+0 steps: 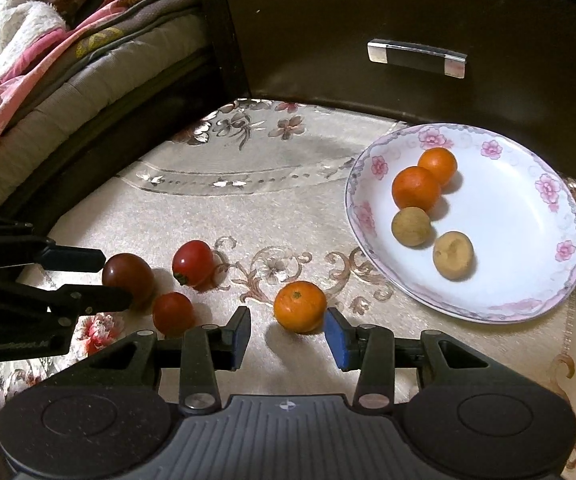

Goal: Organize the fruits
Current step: 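Grasp the dark red tomato with the left tool while the right tool grasps the tangerine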

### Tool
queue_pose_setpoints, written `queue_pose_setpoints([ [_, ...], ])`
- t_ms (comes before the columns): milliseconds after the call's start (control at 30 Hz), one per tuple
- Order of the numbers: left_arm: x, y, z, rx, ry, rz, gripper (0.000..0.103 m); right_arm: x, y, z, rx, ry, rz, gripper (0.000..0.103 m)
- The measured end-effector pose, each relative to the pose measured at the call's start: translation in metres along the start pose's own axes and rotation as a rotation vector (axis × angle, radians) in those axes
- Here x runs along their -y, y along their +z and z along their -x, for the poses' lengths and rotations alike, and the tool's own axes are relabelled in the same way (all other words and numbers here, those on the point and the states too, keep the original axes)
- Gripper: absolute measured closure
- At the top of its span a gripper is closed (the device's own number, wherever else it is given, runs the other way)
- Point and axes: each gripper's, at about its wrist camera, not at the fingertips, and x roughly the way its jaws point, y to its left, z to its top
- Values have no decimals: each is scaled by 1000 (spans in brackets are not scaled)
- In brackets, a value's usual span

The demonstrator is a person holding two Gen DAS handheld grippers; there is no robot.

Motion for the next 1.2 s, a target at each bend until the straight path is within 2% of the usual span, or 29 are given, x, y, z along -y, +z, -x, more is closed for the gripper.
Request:
queue_pose_setpoints([
  [333,3,-1,-15,-30,2,-11,50,1,1,-9,7,-2,-9,66],
  [533,3,-1,-19,-36,-4,-4,50,1,3,-11,3,-24,5,76],
  [700,-7,1,-22,-31,-38,54,55,-1,3,-12,-5,-41,30,79],
  [1033,-5,0,-18,-38,-20,34,56,-1,5,-10,-21,-38,36,80],
  [1200,-7,-4,1,-28,-30,39,56,0,-1,7,-34,-60,29,81],
])
